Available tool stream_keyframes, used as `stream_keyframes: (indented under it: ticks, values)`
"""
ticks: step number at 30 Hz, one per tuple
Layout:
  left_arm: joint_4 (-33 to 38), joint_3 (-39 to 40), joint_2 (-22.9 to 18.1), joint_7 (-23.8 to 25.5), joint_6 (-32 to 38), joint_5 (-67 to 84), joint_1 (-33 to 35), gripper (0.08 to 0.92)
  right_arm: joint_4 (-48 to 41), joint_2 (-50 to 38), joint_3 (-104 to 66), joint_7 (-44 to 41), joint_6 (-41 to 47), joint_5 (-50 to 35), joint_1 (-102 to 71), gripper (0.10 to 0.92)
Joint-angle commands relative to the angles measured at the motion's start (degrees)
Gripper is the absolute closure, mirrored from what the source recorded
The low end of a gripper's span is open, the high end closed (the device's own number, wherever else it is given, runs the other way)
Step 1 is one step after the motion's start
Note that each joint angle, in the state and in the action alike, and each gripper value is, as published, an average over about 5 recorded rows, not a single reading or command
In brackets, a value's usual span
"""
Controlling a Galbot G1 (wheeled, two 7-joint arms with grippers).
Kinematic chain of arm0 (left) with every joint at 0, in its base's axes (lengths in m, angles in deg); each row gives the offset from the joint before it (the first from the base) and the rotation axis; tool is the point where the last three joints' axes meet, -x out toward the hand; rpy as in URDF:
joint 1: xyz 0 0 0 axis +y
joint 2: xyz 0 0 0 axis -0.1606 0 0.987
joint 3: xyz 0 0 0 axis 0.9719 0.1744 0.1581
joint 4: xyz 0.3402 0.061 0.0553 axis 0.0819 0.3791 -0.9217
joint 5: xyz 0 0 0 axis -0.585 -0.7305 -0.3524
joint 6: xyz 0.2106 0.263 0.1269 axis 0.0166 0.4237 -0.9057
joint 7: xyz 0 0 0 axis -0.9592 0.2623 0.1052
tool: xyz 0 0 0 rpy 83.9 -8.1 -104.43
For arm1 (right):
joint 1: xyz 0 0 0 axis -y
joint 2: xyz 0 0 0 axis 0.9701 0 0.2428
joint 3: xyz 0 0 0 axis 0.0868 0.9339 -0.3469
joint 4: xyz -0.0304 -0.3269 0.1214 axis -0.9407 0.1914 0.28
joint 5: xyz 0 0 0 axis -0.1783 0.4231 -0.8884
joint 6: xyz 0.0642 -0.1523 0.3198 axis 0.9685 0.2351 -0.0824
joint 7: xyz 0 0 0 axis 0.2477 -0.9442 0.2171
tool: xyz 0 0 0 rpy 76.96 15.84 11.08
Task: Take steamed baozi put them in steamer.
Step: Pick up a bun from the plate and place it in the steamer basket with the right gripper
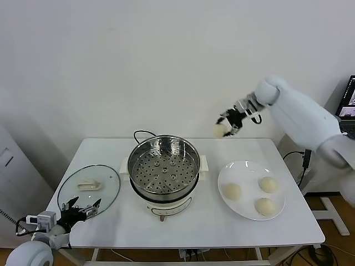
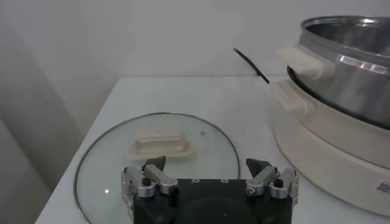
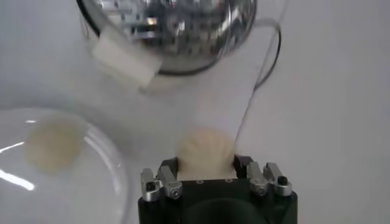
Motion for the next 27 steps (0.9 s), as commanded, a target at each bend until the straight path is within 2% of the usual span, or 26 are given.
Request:
stream_keyframes:
  ticks: [1,8,23,27]
  values:
    - [-0.09,0.52,0.16,-0.04,-0.22,-0.01,-0.77,0.177,-2.74,9.08,2.22,-2.96,-14.02,-1.47,5.86,0.450]
    - [-0.43,0.45,0.44,0.01,-0.04,0.01,-0.62,0.177,0.78,12.09,1.14,-2.96,-20.14,4.90,3.31,0.448]
    - [-0.39,0.23,0.32,0.02,0.15,0.03,-0.49,0.177,7.21,14.38,-0.27,-3.94,-20.32,19.05,-5.29,0.448]
    - [-0.39,0.28,0.27,0.01,0.17,0.02,-0.45,0.177,6.42,16.13,-3.98,-3.34,-20.32,26.42,-8.67,0.448]
